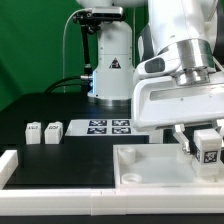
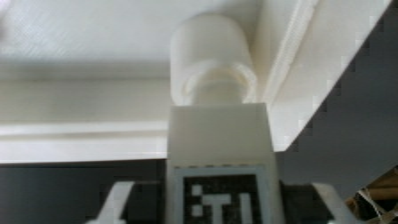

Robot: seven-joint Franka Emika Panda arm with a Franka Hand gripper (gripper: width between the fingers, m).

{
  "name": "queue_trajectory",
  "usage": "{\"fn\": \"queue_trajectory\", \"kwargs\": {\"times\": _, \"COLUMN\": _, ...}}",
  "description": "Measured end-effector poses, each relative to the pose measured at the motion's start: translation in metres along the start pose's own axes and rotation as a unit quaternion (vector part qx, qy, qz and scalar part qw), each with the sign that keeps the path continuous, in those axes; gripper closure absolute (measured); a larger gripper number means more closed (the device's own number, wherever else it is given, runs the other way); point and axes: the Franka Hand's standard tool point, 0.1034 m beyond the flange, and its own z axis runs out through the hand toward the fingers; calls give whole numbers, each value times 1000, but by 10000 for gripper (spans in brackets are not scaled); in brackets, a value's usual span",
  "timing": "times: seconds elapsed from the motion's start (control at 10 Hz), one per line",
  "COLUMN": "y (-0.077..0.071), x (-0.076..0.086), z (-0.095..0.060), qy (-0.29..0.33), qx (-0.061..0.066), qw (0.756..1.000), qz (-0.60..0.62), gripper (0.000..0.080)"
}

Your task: Assemble one leg

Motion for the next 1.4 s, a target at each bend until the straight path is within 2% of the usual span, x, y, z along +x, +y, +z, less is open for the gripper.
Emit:
{"fn": "queue_trajectory", "kwargs": {"times": 0.4, "y": 0, "x": -2, "z": 2, "qy": -16, "qx": 1, "qw": 1000, "qz": -7, "gripper": 509}}
{"fn": "queue_trajectory", "kwargs": {"times": 0.5, "y": 0, "x": -2, "z": 2, "qy": -17, "qx": 1, "qw": 1000, "qz": -7, "gripper": 280}}
{"fn": "queue_trajectory", "kwargs": {"times": 0.6, "y": 0, "x": -3, "z": 2, "qy": -18, "qx": 1, "qw": 1000, "qz": -8, "gripper": 190}}
{"fn": "queue_trajectory", "kwargs": {"times": 0.7, "y": 0, "x": -3, "z": 2, "qy": -18, "qx": 1, "qw": 1000, "qz": -8, "gripper": 190}}
{"fn": "queue_trajectory", "kwargs": {"times": 0.8, "y": 0, "x": -3, "z": 2, "qy": -19, "qx": 1, "qw": 1000, "qz": -9, "gripper": 156}}
{"fn": "queue_trajectory", "kwargs": {"times": 1.4, "y": 0, "x": -7, "z": 4, "qy": -32, "qx": 2, "qw": 999, "qz": -11, "gripper": 150}}
